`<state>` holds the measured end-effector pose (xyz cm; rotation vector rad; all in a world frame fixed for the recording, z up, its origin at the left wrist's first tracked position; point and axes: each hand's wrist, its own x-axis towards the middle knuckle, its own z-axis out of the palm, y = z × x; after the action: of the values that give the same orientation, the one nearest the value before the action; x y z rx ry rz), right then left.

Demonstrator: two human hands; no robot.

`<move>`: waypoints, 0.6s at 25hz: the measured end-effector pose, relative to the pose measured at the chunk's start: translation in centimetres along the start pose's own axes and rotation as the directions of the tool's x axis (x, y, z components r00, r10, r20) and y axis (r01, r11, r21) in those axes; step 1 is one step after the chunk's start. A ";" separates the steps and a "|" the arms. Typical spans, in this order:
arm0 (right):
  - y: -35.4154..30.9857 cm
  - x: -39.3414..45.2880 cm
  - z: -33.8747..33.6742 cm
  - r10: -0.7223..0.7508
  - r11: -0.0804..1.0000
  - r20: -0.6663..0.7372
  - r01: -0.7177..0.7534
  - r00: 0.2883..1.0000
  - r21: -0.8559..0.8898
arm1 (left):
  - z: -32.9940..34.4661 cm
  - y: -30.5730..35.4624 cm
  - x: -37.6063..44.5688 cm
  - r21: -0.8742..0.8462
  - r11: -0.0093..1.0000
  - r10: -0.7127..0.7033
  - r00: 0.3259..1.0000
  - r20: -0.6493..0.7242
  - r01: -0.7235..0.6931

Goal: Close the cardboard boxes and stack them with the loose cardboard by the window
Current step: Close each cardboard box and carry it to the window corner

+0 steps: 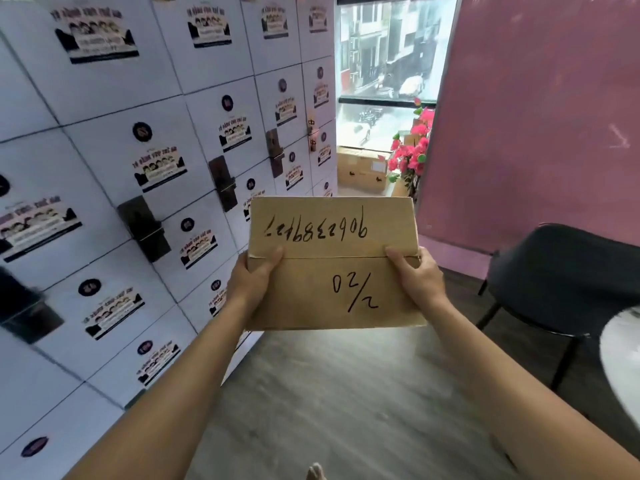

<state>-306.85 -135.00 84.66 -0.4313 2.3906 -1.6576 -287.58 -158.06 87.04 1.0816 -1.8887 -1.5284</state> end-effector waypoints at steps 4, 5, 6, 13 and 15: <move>-1.1 12.5 2.8 0.015 1.000 -0.051 -0.015 0.999 -0.006 | 4.8 2.7 13.5 -0.035 0.999 0.015 0.997 0.074 -0.013; -1.6 15.4 2.9 0.015 1.000 -0.068 -0.015 0.998 -0.006 | 6.4 3.6 16.7 -0.046 0.999 0.012 0.996 0.093 -0.008; -1.9 18.5 2.6 0.018 1.000 -0.090 -0.019 0.996 -0.007 | 8.3 4.6 19.7 -0.050 0.999 0.014 0.993 0.116 -0.009; 0.1 40.5 -0.8 0.024 1.000 -0.217 -0.021 0.976 0.017 | 24.2 9.5 38.4 -0.029 0.999 0.032 0.978 0.208 -0.027; 0.8 47.3 -1.1 0.032 0.999 -0.198 -0.026 0.980 0.035 | 28.0 10.8 43.3 -0.033 0.999 0.024 0.980 0.195 -0.018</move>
<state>-351.60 -150.26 84.36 -0.2338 2.4902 -1.8011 -337.00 -176.25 85.23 0.9232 -1.9911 -1.7001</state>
